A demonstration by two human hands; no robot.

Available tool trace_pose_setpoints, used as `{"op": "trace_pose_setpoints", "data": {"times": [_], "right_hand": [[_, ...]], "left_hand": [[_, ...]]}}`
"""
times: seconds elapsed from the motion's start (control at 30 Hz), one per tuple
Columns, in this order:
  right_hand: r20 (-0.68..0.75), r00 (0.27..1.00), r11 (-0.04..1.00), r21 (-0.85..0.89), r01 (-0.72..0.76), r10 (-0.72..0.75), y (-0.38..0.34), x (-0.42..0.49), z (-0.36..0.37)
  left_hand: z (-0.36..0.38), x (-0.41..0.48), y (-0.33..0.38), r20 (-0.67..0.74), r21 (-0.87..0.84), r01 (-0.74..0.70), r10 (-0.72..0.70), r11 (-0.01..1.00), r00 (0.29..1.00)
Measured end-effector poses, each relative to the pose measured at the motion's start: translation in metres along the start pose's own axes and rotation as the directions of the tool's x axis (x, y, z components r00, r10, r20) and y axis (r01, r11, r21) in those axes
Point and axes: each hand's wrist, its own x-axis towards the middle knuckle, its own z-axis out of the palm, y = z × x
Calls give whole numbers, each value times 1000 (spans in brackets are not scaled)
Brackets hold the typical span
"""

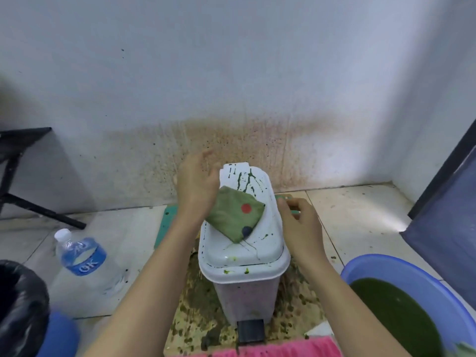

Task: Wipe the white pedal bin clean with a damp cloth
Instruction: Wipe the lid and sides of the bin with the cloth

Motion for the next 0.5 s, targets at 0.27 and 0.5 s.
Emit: {"op": "trace_pose_setpoints", "data": {"times": [0.27, 0.5], "right_hand": [[133, 990, 898, -430, 91, -37, 20, 2, 44], [136, 991, 926, -372, 58, -7, 26, 1, 41]], "left_hand": [[77, -35, -19, 263, 541, 156, -342, 827, 902], [75, 27, -49, 523, 488, -250, -51, 836, 851]]}}
